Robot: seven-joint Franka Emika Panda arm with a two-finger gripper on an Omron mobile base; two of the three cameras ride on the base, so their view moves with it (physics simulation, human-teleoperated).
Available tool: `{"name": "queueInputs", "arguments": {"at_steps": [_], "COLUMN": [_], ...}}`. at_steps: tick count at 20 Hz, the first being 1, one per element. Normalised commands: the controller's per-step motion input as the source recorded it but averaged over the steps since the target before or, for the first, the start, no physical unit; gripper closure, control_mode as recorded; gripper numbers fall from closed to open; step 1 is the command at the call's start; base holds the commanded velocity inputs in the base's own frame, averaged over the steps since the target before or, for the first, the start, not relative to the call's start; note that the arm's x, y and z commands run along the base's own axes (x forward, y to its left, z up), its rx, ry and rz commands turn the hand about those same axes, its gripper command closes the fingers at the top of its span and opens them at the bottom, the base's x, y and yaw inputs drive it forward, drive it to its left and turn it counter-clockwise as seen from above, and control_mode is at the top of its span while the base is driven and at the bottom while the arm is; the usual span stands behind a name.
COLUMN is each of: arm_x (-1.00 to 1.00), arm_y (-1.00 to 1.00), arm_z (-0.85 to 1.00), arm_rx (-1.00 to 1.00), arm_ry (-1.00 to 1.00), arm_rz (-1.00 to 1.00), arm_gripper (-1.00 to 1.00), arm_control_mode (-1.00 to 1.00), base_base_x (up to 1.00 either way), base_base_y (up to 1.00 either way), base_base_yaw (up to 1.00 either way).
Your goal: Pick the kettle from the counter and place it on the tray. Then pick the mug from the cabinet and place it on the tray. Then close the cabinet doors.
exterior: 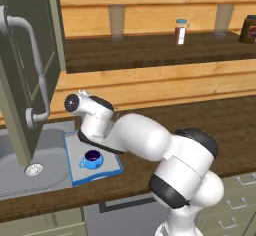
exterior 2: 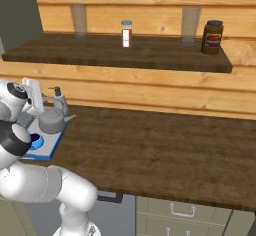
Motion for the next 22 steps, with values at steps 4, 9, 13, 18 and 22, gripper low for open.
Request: {"name": "queueInputs", "arguments": {"at_steps": [4, 9, 13, 18, 22], "arm_x": [0.0, 0.04, 0.09, 0.09, 0.04], "arm_y": [0.58, 0.48, 0.24, 0.1, 0.01], "arm_z": [0.0, 0.0, -0.05, -0.09, -0.17], "arm_rx": [0.0, 0.0, 0.0, 0.0, 0.0], "arm_ry": [0.0, 0.0, 0.0, 0.0, 0.0], "arm_rz": [0.0, 0.0, 0.0, 0.0, 0.0], "arm_gripper": [1.0, 1.0, 1.0, 1.0, 1.0], "arm_control_mode": [-1.0, -1.0, -1.0, -1.0, -1.0], "base_base_x": [0.0, 0.0, 0.0, 0.0, 0.0], "base_base_y": [0.0, 0.0, 0.0, 0.0, 0.0], "base_base_yaw": [0.0, 0.0, 0.0, 0.0, 0.0]}}
